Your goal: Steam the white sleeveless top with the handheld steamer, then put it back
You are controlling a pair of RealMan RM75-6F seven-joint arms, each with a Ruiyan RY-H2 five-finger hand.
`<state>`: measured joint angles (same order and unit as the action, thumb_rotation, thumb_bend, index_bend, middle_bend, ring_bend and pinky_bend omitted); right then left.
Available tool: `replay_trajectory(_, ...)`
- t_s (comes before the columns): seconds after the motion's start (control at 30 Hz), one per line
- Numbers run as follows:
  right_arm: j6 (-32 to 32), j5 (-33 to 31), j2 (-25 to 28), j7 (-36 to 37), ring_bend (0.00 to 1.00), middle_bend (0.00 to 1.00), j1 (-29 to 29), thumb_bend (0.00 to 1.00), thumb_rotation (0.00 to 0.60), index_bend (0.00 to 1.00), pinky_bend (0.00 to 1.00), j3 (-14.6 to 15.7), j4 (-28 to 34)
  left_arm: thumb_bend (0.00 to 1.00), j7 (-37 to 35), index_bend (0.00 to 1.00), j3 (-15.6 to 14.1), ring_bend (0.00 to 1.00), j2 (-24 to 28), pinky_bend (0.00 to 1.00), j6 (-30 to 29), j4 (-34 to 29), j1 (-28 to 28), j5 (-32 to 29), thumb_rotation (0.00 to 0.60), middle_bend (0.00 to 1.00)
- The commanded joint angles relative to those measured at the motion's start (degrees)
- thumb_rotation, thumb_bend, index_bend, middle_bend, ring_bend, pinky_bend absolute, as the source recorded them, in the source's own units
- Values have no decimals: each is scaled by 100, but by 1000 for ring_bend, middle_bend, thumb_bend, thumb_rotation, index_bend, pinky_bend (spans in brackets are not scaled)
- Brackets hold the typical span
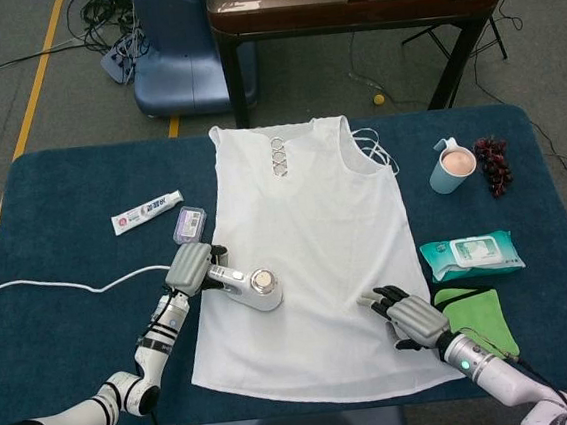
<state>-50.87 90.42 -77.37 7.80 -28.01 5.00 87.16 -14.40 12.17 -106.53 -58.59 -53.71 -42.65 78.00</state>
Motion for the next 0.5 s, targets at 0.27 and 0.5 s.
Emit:
replay_trajectory(0.27, -34, -50, 3, -2, 0, 81, -13, 837, 600, 26, 0, 41, -7, 243, -564, 793, -26, 549, -517, 579, -113, 1190, -214, 210, 600, 653)
replay_trajectory(0.5, -58, -106, -17, 4, 0, 81, -11, 837, 600, 26, 0, 55, -20, 242, -809, 793, 38, 547, -784, 578, 45, 2042, -443, 189, 600, 653)
